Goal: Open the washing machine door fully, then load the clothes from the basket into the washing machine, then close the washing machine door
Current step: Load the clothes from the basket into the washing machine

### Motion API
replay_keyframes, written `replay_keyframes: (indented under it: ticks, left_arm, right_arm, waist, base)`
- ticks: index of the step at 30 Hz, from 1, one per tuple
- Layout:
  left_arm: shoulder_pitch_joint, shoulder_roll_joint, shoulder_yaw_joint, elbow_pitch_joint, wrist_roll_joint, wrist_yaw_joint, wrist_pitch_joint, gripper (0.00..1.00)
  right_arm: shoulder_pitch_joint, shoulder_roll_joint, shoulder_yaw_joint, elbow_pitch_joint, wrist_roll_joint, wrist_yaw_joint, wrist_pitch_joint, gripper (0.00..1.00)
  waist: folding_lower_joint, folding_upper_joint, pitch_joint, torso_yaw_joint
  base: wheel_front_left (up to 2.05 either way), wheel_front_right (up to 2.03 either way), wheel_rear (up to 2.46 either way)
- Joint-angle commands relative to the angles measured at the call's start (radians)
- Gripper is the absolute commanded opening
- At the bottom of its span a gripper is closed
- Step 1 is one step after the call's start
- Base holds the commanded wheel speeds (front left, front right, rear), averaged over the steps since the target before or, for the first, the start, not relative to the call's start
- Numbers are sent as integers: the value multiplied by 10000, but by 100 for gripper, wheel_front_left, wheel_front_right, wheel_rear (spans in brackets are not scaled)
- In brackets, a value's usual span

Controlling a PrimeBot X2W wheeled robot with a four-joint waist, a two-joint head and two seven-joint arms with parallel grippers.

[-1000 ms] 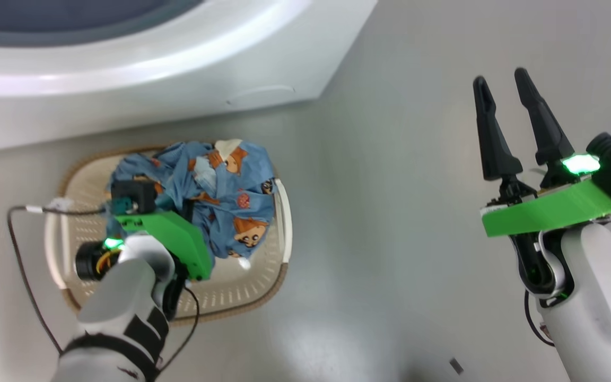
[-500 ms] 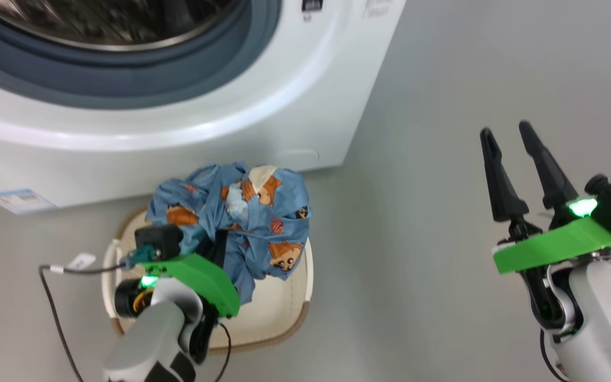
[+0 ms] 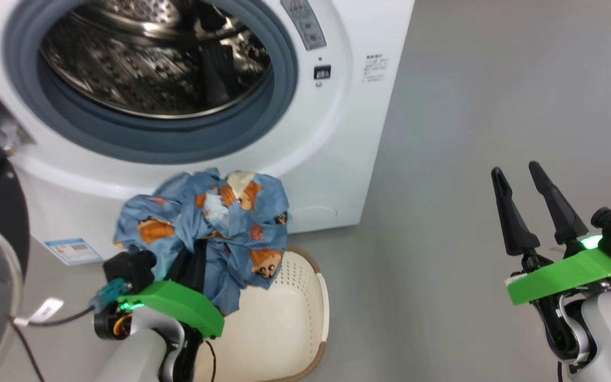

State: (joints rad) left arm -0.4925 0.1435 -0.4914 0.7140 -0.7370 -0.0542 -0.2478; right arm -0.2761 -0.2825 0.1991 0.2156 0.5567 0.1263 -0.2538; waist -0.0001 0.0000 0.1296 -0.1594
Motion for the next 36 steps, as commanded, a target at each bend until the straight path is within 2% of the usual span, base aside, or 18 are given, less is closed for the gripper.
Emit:
replay_keyframes:
  ticks: [1, 8, 15, 26, 36]
  left_arm:
    - [158, 263, 463, -595, 175, 115, -136, 0]
    - [1038, 386, 989, -2297, 502, 524, -138, 0]
    - [1273, 569, 1036, -3331, 615, 902, -13, 0]
    - [892, 682, 1050, -3587, 712, 1159, 137, 0]
    - [-936, 728, 1198, -2611, 705, 971, 326, 0]
  right_arm:
    - [130, -197, 154, -188, 64, 44, -80, 100]
    - [431, -326, 234, -128, 99, 44, -80, 100]
    - [429, -339, 426, -72, 129, 44, -80, 100]
    - [98, -391, 739, -31, 201, 44, -80, 100]
    - [-388, -297, 961, -167, 234, 44, -80, 100]
  waist:
    - [1, 0, -362, 160]
    - [1, 0, -659, 251]
    - [1, 0, -607, 237]
    - [1, 0, -397, 67]
    - [1, 0, 284, -283]
  base:
    - [0, 0, 0]
    - [0, 0, 0]
    - [0, 0, 0]
    - [0, 0, 0]
    - [0, 0, 0]
